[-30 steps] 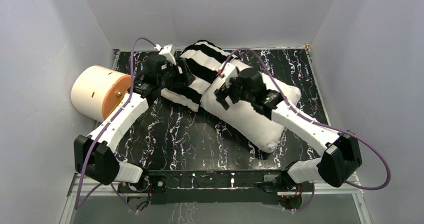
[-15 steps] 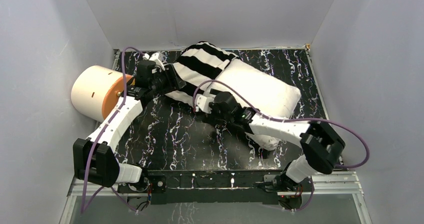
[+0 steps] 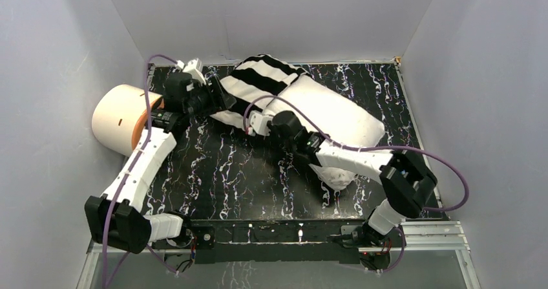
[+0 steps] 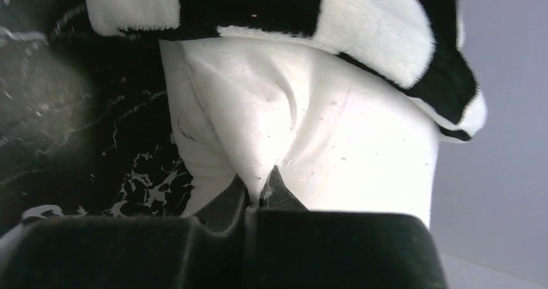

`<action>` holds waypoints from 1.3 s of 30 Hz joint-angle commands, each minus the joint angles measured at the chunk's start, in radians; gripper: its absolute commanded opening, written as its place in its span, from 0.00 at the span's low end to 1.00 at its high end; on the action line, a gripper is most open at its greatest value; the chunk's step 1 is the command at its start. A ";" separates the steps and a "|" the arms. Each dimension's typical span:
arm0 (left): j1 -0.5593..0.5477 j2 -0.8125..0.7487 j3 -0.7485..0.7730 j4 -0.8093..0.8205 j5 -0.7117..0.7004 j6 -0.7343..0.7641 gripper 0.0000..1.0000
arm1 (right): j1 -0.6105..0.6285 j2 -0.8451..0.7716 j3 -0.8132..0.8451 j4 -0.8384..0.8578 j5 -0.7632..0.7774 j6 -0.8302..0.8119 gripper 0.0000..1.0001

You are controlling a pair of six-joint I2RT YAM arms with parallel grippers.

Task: Put the pillow into the pillowcase
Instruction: Stuff the pillow into the pillowcase.

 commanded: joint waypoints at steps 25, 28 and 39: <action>0.009 0.245 0.238 0.283 -0.044 0.394 0.51 | -0.494 -0.188 0.266 -0.328 -0.756 0.941 0.15; 0.009 0.329 0.284 0.395 0.038 0.420 0.53 | -0.500 -0.195 0.294 -0.350 -0.733 0.927 0.30; 0.009 0.562 0.375 0.764 0.168 0.512 0.59 | -0.501 -0.174 0.347 -0.396 -0.743 0.907 0.34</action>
